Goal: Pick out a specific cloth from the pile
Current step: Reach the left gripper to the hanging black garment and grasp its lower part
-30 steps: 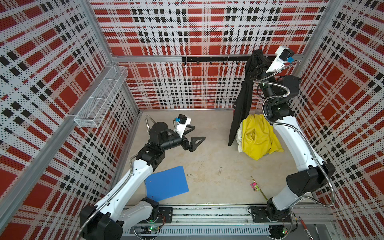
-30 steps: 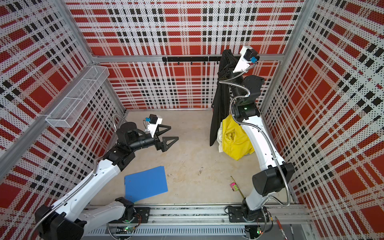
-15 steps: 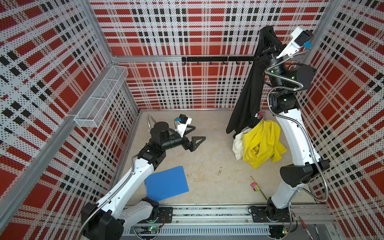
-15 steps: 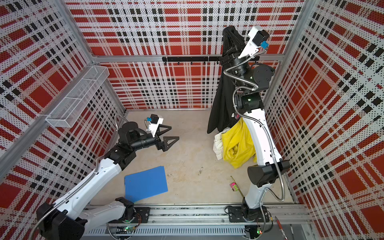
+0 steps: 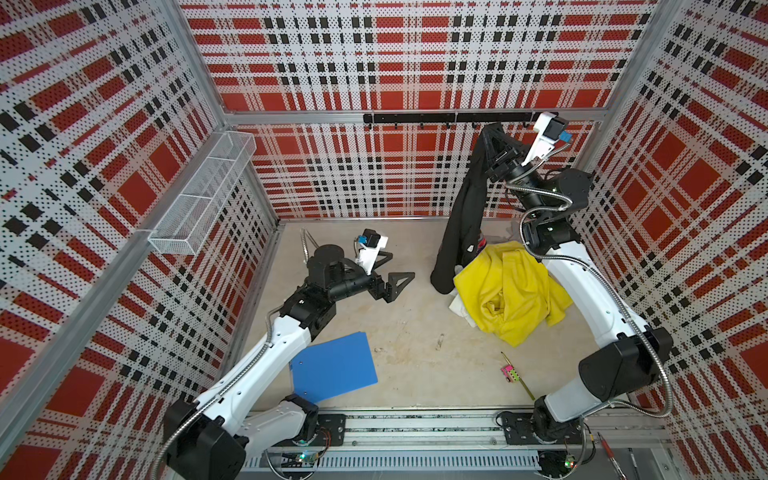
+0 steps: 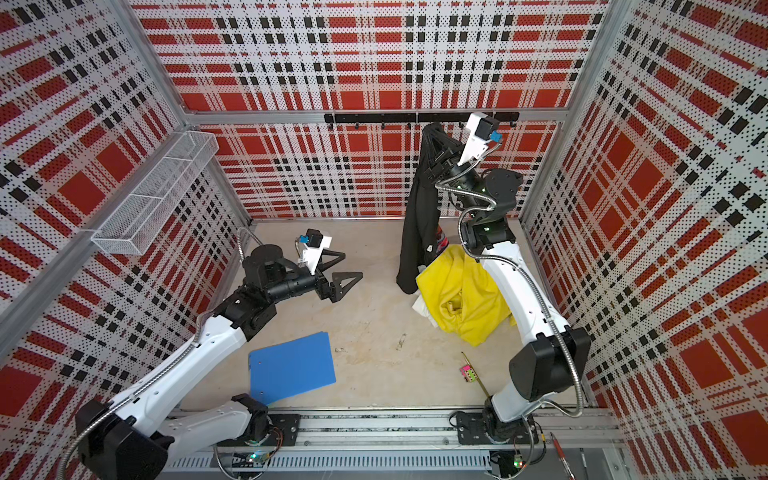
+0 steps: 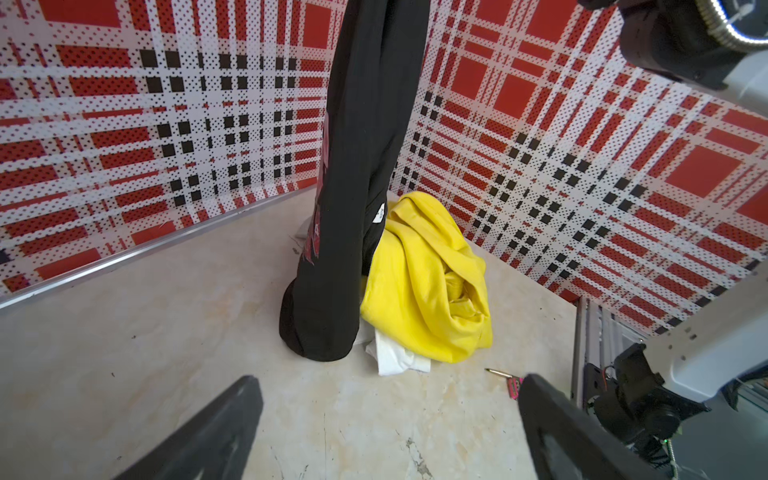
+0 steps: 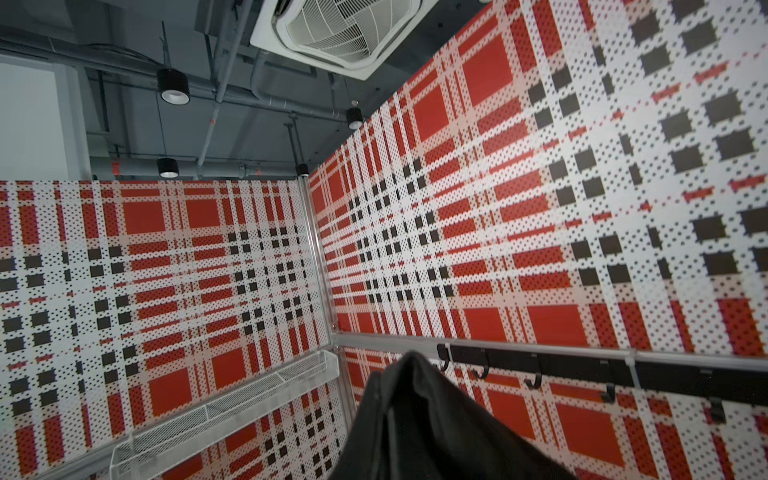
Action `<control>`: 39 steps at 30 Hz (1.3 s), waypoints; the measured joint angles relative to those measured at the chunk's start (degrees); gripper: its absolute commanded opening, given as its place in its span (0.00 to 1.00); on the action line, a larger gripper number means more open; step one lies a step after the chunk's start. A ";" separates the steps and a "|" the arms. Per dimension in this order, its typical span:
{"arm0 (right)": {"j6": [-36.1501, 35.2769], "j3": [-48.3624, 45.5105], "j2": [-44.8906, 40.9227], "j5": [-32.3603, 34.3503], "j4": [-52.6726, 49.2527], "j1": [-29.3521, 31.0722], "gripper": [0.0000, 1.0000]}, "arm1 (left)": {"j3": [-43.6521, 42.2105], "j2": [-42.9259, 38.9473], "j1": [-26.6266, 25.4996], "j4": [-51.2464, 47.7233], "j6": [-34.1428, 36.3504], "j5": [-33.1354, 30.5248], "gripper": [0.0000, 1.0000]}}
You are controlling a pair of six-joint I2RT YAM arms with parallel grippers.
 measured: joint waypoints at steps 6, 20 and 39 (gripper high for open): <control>2.03 -3.85 -1.18 -2.51 0.44 0.00 0.00 | -0.42 5.35 -9.35 5.49 0.79 -16.02 0.99; 4.26 -10.08 -10.40 -3.39 1.90 0.00 0.00 | 10.01 31.85 -17.25 30.56 1.46 -33.14 0.99; 5.20 -14.67 -11.06 -2.19 1.64 0.00 0.00 | 25.09 46.16 -23.89 40.89 -0.46 -44.39 0.44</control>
